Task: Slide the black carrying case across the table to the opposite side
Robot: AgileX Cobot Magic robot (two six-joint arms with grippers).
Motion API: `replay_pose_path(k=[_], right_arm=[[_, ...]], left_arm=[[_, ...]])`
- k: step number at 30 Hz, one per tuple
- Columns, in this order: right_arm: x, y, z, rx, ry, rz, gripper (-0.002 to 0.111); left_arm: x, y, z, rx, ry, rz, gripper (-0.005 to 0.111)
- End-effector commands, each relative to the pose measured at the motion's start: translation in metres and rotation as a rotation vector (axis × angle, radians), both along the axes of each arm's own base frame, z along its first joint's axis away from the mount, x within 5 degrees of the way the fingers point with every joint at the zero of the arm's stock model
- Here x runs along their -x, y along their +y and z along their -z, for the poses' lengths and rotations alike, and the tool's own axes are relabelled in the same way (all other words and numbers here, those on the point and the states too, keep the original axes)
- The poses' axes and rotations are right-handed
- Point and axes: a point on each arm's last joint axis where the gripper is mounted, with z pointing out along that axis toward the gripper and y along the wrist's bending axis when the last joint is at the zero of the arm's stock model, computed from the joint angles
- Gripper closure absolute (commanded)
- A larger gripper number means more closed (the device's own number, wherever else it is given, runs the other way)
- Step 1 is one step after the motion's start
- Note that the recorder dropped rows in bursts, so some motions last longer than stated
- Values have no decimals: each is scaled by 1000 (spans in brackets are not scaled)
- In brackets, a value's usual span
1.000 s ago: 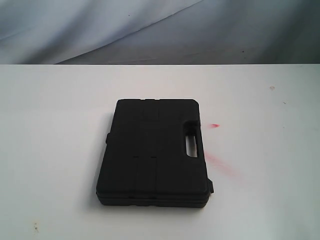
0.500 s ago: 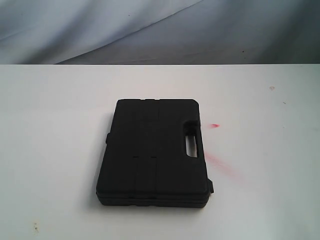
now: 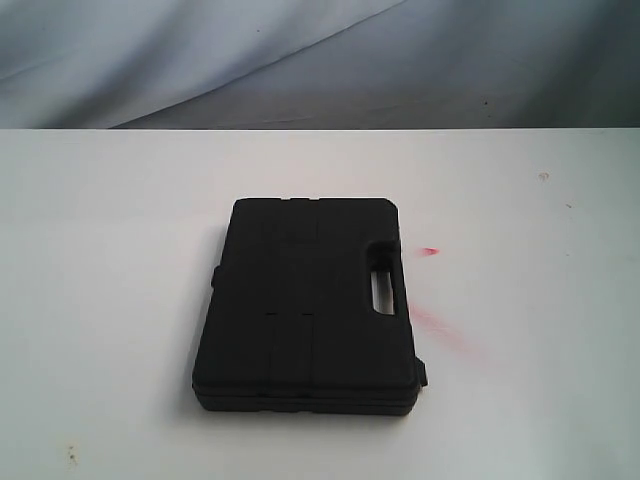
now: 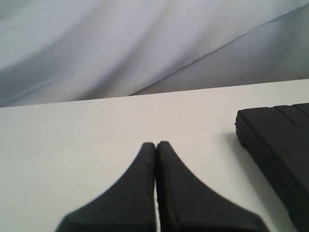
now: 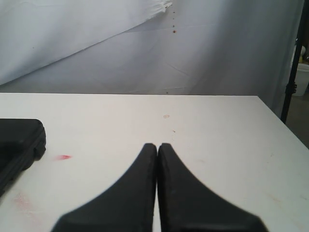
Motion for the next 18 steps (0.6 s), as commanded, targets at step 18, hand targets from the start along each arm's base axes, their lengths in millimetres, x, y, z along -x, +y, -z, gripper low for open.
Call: replay_pose_path(k=[18], right_arm=[[0, 0, 1, -2, 0, 2, 108]], left_arm=[[2, -3, 8, 82, 87, 15, 107]])
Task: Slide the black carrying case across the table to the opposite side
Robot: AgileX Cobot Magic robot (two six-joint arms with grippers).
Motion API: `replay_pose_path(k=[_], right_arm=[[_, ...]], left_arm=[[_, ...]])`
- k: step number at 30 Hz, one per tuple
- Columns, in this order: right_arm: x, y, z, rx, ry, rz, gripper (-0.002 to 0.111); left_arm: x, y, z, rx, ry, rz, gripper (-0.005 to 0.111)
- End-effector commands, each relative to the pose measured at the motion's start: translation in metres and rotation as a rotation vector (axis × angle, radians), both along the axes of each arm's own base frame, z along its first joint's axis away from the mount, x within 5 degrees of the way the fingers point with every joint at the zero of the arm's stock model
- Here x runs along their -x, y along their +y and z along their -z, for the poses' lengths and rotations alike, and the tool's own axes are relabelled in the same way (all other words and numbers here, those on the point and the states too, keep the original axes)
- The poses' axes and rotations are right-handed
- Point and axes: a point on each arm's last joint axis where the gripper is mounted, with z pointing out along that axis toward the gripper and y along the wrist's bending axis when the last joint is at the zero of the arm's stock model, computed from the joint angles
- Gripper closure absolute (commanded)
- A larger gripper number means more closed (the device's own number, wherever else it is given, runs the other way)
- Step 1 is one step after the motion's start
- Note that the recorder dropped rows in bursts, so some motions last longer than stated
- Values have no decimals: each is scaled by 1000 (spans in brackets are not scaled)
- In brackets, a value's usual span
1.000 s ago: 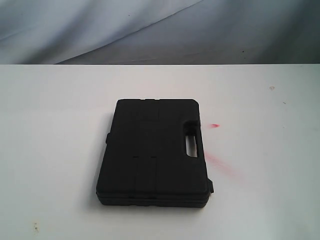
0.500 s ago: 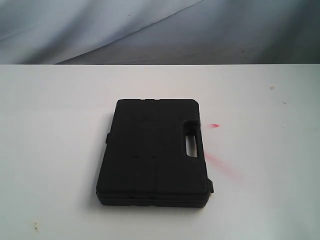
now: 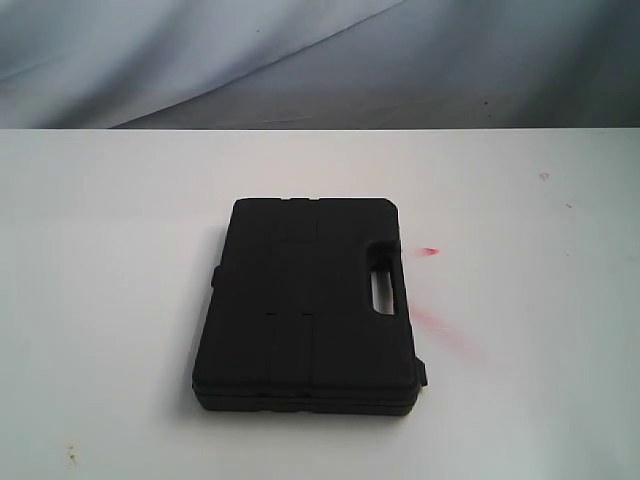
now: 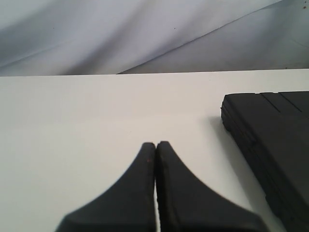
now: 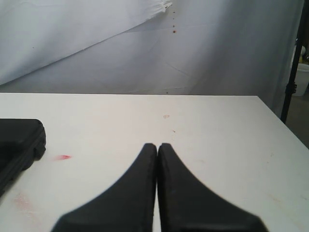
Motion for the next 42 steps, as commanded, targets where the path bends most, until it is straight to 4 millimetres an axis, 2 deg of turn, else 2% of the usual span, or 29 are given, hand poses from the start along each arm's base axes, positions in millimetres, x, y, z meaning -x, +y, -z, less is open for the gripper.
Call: replay_pose_path(k=[1, 22, 34, 36, 42], right_arm=[[0, 0, 1, -2, 0, 2, 108], [0, 0, 1, -2, -2, 2, 108], [0, -1, -18, -19, -202, 13, 108], [0, -1, -19, -57, -216, 14, 108], [0, -3, -24, -318, -243, 30, 108]], left_arm=[[0, 0, 1, 10, 5, -1, 107], [0, 0, 1, 9, 3, -1, 107], [0, 0, 1, 9, 3, -1, 107], [0, 0, 1, 9, 3, -1, 107], [0, 0, 1, 9, 3, -1, 107]])
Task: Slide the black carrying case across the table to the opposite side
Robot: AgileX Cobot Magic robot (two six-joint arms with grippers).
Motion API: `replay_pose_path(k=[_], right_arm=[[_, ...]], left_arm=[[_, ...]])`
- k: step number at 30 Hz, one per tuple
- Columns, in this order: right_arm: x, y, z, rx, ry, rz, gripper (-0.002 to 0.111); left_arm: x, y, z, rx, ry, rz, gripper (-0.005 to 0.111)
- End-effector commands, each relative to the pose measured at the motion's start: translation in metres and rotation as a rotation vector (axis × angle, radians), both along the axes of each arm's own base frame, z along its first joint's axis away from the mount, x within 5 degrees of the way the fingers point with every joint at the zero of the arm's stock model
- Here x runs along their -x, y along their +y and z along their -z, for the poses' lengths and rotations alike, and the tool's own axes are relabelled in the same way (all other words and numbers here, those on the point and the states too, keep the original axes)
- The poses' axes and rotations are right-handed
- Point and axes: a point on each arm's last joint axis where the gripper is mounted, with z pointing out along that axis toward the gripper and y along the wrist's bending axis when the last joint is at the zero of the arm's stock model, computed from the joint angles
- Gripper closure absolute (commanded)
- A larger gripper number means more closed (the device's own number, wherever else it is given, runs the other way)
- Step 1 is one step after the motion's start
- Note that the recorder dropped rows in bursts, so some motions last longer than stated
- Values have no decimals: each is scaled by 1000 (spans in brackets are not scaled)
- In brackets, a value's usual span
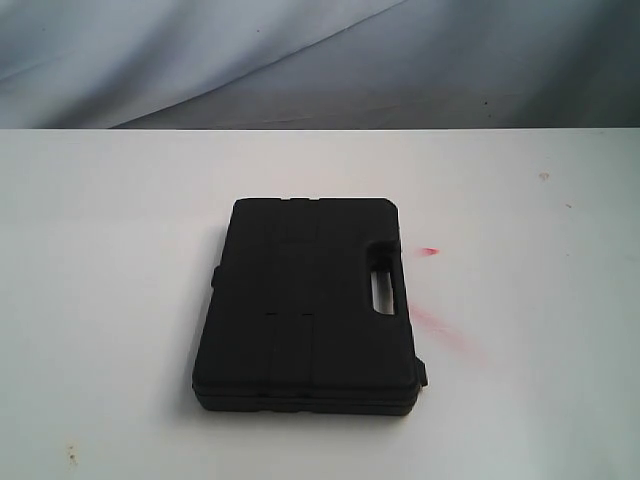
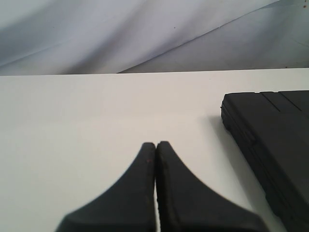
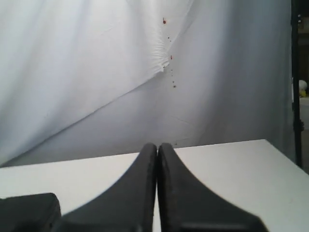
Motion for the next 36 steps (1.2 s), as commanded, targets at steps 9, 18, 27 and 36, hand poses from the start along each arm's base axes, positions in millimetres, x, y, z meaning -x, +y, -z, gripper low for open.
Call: replay_pose_path(k=[9, 18, 27, 36], right_arm=[[17, -7, -60, -45, -440, 68, 108], [39, -3, -110, 109, -600, 65, 108], [47, -6, -123, 270, -262, 88, 108], [51, -3, -164, 213, 179, -13, 108]], left_arm=[[0, 0, 1, 9, 1, -1, 107], [0, 0, 1, 9, 1, -1, 107], [0, 0, 1, 9, 1, -1, 107], [0, 0, 1, 9, 1, -1, 107]])
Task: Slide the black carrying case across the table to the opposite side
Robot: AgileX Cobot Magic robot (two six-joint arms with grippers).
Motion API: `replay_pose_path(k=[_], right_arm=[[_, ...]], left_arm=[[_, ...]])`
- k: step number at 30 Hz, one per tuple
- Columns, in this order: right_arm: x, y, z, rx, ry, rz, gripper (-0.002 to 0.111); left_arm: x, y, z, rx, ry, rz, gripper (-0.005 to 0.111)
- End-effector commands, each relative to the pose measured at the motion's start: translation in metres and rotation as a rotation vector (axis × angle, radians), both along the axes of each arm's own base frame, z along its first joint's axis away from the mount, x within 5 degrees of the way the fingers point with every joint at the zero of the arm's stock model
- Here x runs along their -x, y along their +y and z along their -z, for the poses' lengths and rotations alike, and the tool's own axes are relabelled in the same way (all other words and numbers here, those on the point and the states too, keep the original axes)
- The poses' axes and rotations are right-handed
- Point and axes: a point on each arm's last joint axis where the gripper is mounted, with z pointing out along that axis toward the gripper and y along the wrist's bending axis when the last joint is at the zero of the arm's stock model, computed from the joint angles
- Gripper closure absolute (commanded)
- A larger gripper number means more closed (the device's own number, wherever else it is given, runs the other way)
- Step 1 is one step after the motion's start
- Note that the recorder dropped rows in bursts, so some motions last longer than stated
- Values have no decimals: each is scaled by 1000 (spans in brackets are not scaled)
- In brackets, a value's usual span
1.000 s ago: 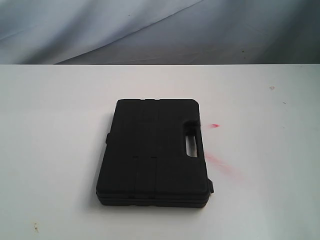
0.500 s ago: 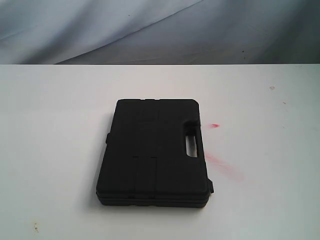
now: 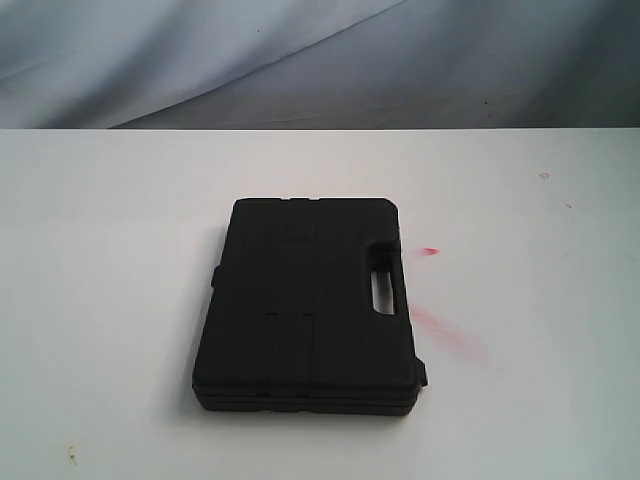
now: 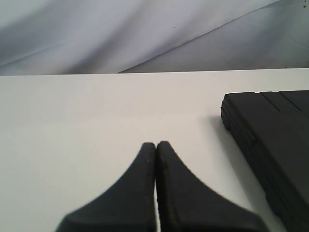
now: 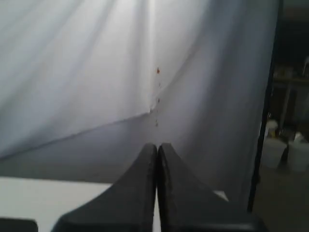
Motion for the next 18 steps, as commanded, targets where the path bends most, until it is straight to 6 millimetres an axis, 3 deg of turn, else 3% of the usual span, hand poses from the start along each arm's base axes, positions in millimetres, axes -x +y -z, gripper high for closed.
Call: replay_pose_path(k=[1, 7, 10, 18], right_arm=[[-6, 3, -15, -8, 236, -29, 108], [-37, 24, -25, -60, 555, -213, 108], [-62, 38, -31, -131, 675, -336, 108], [-132, 46, -22, -139, 919, -354, 108]], left_arm=[[0, 0, 1, 9, 1, -1, 107], [0, 0, 1, 9, 1, -1, 107], [0, 0, 1, 9, 1, -1, 107], [0, 0, 1, 9, 1, -1, 107]])
